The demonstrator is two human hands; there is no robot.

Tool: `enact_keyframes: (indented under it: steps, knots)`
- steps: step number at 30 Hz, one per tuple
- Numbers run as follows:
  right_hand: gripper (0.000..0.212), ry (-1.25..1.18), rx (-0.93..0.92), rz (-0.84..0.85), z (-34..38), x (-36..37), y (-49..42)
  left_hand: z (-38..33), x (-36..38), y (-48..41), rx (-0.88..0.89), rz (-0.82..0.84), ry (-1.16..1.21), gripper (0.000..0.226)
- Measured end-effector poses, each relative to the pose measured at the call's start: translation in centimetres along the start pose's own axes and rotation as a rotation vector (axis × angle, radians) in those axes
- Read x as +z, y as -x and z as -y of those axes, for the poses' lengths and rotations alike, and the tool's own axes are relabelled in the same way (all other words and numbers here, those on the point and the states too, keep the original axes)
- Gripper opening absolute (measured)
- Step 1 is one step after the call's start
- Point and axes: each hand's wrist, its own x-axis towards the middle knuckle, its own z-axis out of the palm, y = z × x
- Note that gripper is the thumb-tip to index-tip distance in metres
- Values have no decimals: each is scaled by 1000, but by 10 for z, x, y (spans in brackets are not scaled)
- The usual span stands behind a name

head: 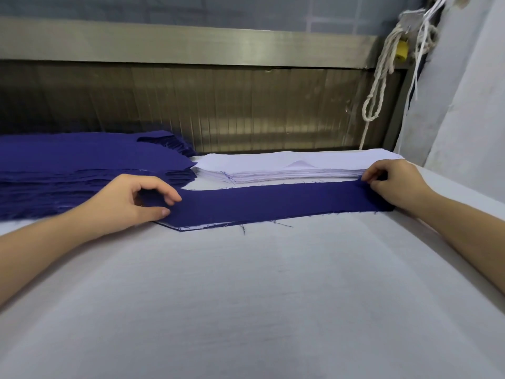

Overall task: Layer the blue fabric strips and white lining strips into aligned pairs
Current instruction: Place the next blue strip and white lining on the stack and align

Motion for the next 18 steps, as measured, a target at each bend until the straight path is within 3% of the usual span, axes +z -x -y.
enact_keyframes:
  steps: [12,18]
  knots:
    - [28,24,8,-2,1,-1,1,-2,0,0,-4,-21,61,26]
    - [28,31,7,-4,0,-1,0,-5,-1,0,-9,-24,211,29]
